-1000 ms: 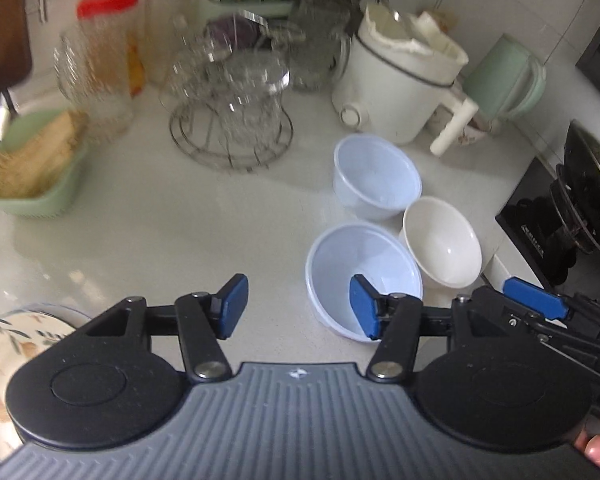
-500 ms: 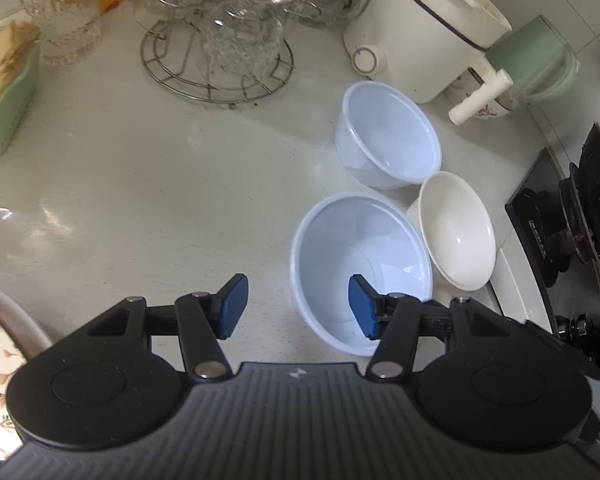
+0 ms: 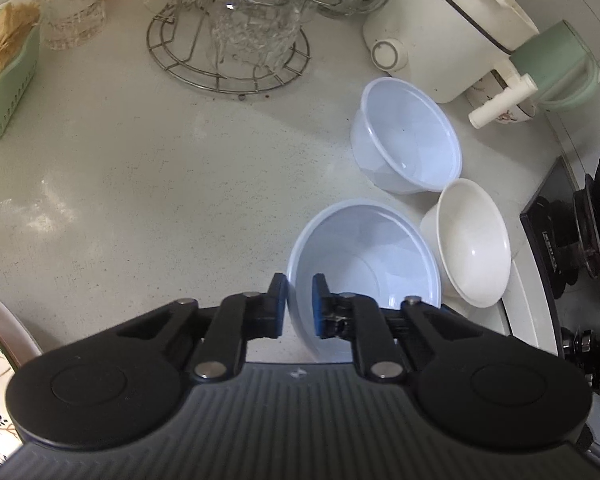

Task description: Organize plates and bowls

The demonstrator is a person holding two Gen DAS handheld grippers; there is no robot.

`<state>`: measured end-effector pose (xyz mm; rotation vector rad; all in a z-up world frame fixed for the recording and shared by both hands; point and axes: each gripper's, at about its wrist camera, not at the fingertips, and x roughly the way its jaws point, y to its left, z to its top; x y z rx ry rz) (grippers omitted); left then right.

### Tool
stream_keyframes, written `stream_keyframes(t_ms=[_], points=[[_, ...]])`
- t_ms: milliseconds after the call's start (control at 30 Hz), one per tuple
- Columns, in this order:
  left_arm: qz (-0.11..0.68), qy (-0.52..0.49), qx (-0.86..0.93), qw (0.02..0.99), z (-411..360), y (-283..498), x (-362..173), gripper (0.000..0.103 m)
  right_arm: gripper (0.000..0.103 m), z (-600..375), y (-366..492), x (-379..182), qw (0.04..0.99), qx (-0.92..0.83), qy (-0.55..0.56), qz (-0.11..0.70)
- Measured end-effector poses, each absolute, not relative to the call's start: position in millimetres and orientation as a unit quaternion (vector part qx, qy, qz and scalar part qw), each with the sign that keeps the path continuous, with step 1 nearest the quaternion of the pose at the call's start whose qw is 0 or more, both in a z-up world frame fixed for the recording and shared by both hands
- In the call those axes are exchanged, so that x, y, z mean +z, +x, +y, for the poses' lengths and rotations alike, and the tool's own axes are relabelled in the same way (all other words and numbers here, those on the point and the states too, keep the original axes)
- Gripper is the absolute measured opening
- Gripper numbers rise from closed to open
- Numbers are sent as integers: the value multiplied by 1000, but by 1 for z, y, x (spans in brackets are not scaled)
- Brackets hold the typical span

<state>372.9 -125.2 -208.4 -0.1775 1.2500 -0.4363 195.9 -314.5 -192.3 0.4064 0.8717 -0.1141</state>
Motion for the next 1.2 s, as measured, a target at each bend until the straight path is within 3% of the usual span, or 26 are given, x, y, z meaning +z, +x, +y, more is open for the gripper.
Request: stream_keyframes(t_ms=[533, 1200], points=[[554, -122, -164, 807, -65, 355, -181, 15, 15, -281, 209, -180, 889, 19, 184, 419], [569, -93, -132, 806, -39, 357, -206, 16, 15, -249, 231, -193, 881, 44, 173, 438]])
